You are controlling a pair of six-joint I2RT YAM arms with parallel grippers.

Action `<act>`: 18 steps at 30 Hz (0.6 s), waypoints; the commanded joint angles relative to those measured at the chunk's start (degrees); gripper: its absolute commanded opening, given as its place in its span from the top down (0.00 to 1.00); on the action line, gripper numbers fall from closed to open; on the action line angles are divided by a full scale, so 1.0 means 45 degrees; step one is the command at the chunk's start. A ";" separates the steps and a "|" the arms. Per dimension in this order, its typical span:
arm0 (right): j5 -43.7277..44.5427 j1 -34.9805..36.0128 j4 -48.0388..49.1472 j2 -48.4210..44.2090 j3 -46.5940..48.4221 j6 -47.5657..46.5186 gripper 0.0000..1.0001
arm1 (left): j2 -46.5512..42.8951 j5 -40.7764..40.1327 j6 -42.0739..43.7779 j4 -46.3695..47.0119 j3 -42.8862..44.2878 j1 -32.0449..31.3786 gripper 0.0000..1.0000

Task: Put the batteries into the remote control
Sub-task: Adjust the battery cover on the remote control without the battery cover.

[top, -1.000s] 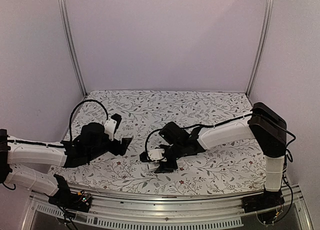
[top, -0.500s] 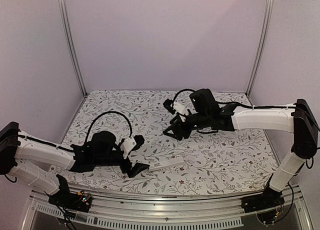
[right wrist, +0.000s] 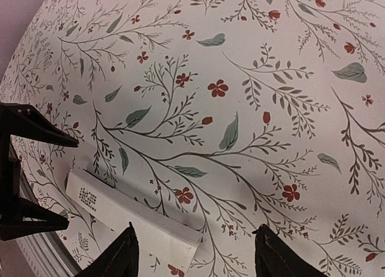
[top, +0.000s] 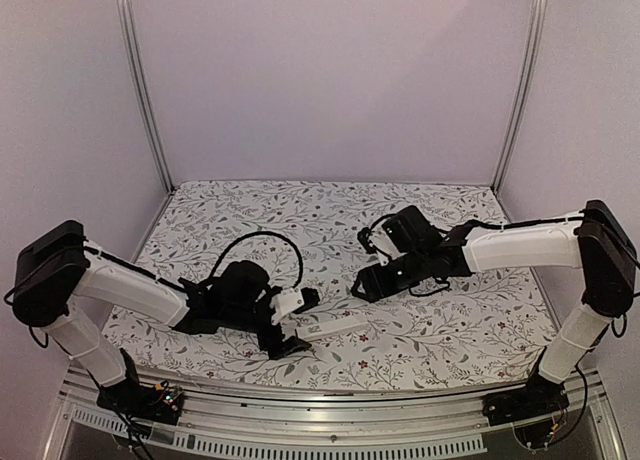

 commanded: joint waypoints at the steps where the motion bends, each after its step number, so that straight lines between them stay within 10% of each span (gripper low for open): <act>1: -0.0272 0.0011 -0.0227 0.0145 -0.0519 0.1284 0.36 | 0.0365 0.0772 0.0416 -0.0462 0.0450 0.0207 0.09; 6: -0.0602 0.0020 0.0422 0.0197 -0.0904 0.1930 0.40 | 0.0748 0.0845 0.0392 -0.0699 0.0946 0.0258 0.30; 18: -0.0799 0.0030 0.0738 0.0201 -0.1214 0.2201 0.44 | 0.1085 0.0950 0.0685 -0.0816 0.1141 0.0254 0.31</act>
